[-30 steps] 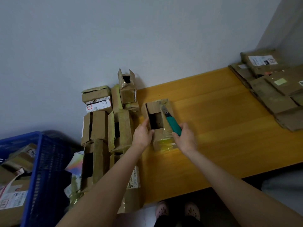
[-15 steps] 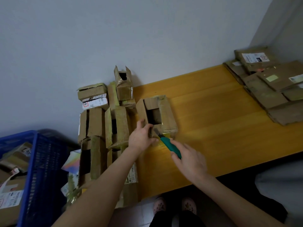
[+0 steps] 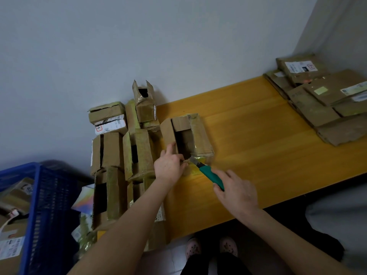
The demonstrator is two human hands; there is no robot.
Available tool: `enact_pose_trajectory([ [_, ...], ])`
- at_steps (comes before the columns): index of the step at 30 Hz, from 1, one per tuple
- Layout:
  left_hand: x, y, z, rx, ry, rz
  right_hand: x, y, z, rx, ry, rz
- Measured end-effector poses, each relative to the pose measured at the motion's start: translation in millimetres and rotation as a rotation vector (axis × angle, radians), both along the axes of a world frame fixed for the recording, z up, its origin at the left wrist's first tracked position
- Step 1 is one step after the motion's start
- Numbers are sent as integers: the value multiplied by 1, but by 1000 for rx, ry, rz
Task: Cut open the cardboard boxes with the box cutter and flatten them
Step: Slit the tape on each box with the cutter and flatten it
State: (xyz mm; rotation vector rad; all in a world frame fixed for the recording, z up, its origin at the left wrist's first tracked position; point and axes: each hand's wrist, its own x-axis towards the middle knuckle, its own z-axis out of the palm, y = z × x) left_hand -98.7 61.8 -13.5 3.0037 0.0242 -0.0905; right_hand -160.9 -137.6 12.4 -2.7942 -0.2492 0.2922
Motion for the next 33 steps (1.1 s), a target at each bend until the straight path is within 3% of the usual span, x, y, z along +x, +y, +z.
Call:
enact_pose_trajectory([
  [6,0,-1,-1,-4,-59,-66,4,-7,3,28,22,-3],
  [18,-8,-1,-17,-349,-149,-8,0,-3,-1,45,20,-23],
  [33,-8,0,-19,-334,-143,22,6,-3,14,-45,46,7],
])
